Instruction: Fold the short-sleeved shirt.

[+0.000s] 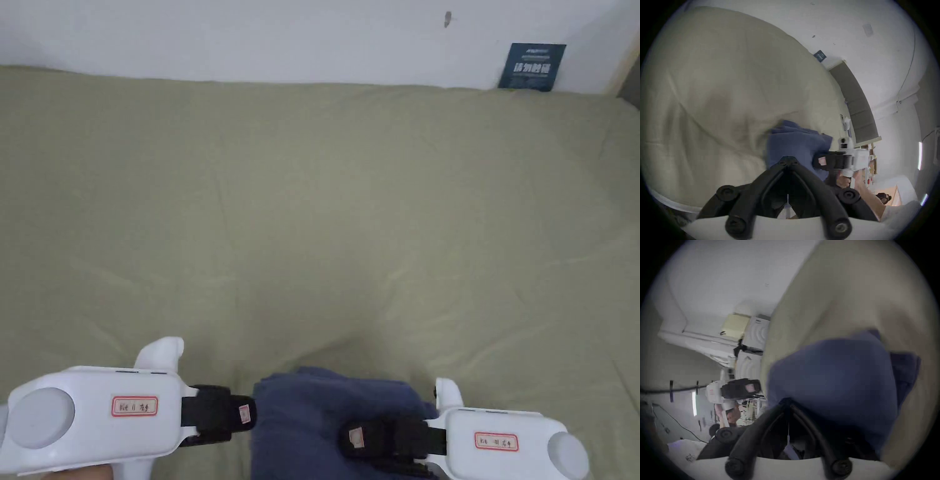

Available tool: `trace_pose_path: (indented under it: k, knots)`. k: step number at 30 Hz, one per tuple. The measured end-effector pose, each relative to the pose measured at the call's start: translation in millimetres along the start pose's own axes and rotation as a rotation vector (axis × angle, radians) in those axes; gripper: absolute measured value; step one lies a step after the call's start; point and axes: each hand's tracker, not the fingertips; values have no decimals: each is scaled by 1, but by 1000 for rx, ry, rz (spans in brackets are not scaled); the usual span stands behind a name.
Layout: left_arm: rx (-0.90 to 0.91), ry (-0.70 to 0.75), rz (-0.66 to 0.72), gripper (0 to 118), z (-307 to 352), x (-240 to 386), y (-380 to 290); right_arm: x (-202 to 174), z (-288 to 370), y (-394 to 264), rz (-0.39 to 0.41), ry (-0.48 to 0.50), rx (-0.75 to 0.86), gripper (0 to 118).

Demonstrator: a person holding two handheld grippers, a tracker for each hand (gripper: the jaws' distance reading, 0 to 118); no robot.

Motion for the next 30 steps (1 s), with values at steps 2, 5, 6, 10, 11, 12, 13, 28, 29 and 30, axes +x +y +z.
trace_pose_path:
  k: [2, 5, 6, 10, 11, 12, 13, 28, 29, 30]
  knots:
    - [-29, -21, 30, 0, -6, -11, 0, 28, 2, 4, -97, 177, -24, 3]
    - [-37, -137, 66, 105, -21, -20, -4, 24, 7, 5, -81, 223, -26, 3]
    - [-88, -174, 64, 118, -32, -23, -3, 26, 6, 6, -76, 215, -30, 3]
    - [-113, -273, 122, 117, -67, -23, -4, 29, 8, 6, -119, 256, -41, 3]
    - [-88, -287, 86, 117, -69, -17, -3, 29, 7, 6, -116, 256, -43, 3]
    - [-93, -304, 85, 117, -71, -13, 0, 29, 7, 6, -120, 263, -41, 3]
    - [-100, -311, 103, 113, -74, -10, 2, 29, 7, 5, -125, 267, -38, 3]
    - [-8, -130, 82, 25, 48, -73, 48, -54, 57, -6, 77, 66, 131, 3]
    - [19, -95, 87, 25, 71, -91, 57, -58, 59, -6, 85, 57, 148, 3]
    - [38, -45, 87, 25, 100, -105, 62, -63, 61, -5, 95, 41, 161, 3]
